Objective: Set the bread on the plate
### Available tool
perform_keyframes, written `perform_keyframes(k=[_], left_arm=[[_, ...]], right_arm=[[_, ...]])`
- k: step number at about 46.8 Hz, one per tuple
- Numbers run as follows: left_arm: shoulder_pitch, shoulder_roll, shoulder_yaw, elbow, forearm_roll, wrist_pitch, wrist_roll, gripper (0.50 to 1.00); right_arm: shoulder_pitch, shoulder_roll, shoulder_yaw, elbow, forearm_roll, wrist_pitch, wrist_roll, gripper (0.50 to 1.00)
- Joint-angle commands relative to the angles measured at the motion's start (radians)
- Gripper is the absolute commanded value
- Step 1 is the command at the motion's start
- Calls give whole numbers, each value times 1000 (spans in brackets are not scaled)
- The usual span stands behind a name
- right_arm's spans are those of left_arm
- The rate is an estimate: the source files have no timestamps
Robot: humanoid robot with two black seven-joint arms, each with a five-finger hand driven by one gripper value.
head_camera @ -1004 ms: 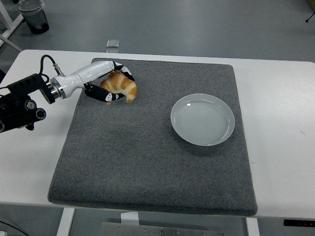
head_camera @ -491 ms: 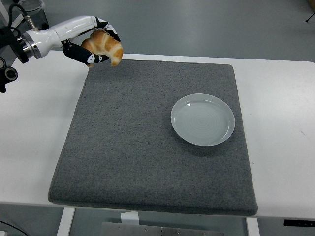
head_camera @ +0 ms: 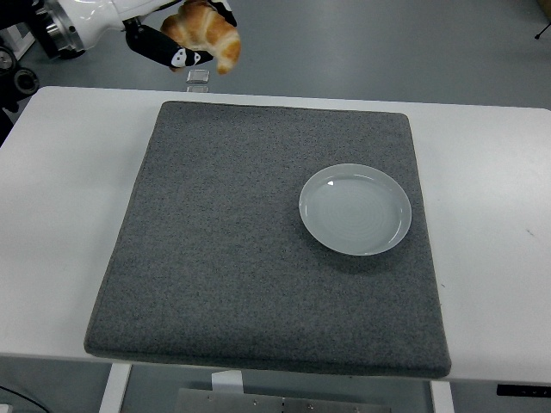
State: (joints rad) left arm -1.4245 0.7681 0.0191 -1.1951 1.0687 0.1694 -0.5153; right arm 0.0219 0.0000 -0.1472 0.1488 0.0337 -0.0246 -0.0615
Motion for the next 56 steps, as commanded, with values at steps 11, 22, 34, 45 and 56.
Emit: perform_keyframes(k=[11,22,34,45,56], left_arm=[[-14,-231,10,25,28,7,9,500],[-4,-455,32,179,109,9,11,500],[29,-619,33,350,111,15,12,500],[64,-707,143,453,125,71,12,500],[131,-768,202,536,125,119,11,500]], right_arm=[[0,0,0,0,0,0,0,930],[0,0,-2,0,0,0,0,930],[0,0,0,0,2,0,0,930],[1,0,0,0,2,0,0,930],[1,0,0,0,3,0,0,930]])
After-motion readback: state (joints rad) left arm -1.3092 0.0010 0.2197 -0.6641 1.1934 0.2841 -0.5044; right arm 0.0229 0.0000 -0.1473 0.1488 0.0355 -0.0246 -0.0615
